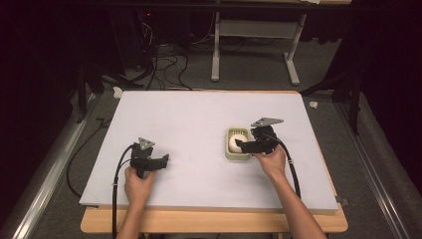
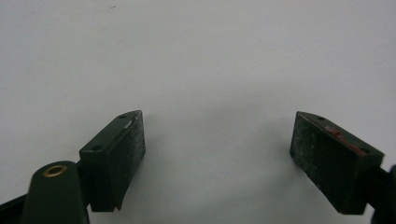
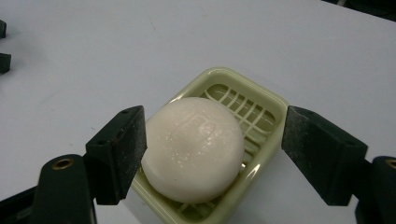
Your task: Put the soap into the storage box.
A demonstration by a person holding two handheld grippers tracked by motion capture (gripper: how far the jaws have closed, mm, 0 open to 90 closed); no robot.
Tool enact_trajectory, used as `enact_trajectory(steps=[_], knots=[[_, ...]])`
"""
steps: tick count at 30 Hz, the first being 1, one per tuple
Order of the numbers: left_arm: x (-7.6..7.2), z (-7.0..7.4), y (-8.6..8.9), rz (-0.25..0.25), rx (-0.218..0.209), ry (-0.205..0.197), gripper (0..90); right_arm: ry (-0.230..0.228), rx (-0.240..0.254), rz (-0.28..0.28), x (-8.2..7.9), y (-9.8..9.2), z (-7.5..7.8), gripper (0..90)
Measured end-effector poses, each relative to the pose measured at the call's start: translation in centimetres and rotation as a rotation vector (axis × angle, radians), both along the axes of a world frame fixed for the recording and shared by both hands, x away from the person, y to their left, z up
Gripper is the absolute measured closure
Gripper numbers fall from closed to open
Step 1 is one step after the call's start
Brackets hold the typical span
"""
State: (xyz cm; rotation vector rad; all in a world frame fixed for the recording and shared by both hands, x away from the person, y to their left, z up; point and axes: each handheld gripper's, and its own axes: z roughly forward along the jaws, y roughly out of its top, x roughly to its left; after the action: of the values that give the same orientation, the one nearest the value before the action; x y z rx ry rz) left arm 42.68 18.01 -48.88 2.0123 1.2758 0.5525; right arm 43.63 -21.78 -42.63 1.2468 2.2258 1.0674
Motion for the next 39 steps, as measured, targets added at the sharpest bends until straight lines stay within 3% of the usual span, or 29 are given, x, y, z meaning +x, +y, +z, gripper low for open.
enact_trajectory(steps=[15,28,39], knots=[[0.0,0.0,0.0,0.000,0.002,-0.001,18.5,-0.041,0.027,-0.031,-0.9,-2.0,1.3,24.0],[0.0,0.0,0.0,0.000,0.002,-0.001,18.5,-0.040,0.048,-0.077,-1.7,-4.3,0.9,25.1],[0.0,0.0,0.0,0.000,0.002,-0.001,18.5,-0.066,0.070,-0.102,-2.7,-5.8,1.7,25.3]])
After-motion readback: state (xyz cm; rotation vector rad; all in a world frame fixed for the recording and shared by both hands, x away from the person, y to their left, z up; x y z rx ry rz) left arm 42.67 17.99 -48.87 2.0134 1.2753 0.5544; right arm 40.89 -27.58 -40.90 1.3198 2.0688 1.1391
